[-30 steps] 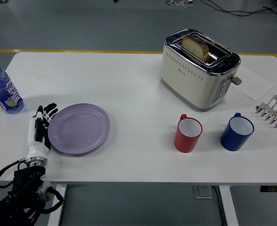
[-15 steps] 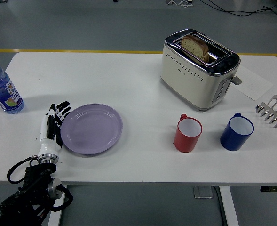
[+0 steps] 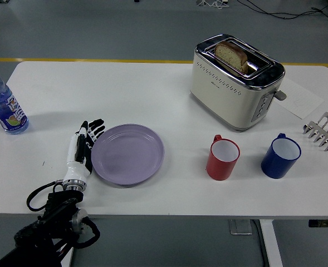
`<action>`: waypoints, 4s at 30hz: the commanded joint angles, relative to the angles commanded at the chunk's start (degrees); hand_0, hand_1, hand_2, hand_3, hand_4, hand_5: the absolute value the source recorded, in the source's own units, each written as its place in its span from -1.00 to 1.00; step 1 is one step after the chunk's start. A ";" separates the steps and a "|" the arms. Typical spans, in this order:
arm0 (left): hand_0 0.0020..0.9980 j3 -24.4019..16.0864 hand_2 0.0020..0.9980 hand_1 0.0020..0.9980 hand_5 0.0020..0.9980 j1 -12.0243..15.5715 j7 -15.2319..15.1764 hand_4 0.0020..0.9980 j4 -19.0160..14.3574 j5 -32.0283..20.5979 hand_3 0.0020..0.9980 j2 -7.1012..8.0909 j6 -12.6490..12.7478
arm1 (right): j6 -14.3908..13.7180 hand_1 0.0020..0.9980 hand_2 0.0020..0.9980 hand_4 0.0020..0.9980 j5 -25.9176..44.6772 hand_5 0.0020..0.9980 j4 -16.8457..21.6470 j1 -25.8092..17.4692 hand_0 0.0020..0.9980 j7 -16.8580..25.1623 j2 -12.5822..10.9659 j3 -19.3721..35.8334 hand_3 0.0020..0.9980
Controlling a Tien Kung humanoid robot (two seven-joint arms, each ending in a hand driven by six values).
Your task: Push plate across desktop
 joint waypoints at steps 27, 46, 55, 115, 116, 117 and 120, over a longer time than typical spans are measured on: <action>0.48 10.65 0.48 0.53 0.86 -3.16 0.00 -0.18 0.35 -4.80 0.22 0.00 0.18 | 0.01 0.22 0.36 -0.07 -0.14 -0.28 0.00 -0.42 0.27 -0.01 -0.08 -0.51 0.22; 0.48 9.00 0.48 0.52 0.84 -3.93 0.00 -0.18 -0.75 -2.51 0.22 0.00 0.33 | 0.01 0.21 0.35 -0.06 -0.03 -0.28 0.00 -0.49 0.27 0.04 0.03 -0.60 0.22; 0.47 -0.33 0.48 0.51 0.84 -3.72 0.00 -0.18 -1.20 1.65 0.22 0.00 1.63 | -0.07 0.21 0.35 -0.06 -0.27 -0.28 0.00 -0.27 0.27 0.05 -0.05 -0.19 0.22; 0.12 -48.33 0.37 0.35 1.00 17.25 41.68 0.00 -21.72 -5.57 0.30 12.18 -28.10 | -1.09 0.17 0.34 -0.07 -0.89 -0.28 0.00 -1.61 0.26 0.15 -0.69 1.34 0.22; 0.12 -48.41 0.37 0.35 1.00 17.21 41.65 0.00 -21.65 -5.56 0.30 12.20 -28.09 | -1.09 0.17 0.34 -0.07 -0.97 -0.28 0.00 -1.57 0.26 0.11 -0.68 1.37 0.22; 0.12 -48.46 0.37 0.35 1.00 17.19 41.64 0.00 -21.61 -5.54 0.30 12.22 -28.09 | -1.10 0.17 0.34 -0.07 -1.03 -0.28 0.00 -1.55 0.26 0.08 -0.67 1.39 0.22; 0.12 -48.80 0.37 0.35 1.00 17.16 41.61 0.02 -21.55 -5.47 0.31 12.14 -28.10 | -1.03 0.17 0.34 -0.07 -1.75 -0.28 0.00 -1.41 0.26 -0.09 -0.64 1.71 0.22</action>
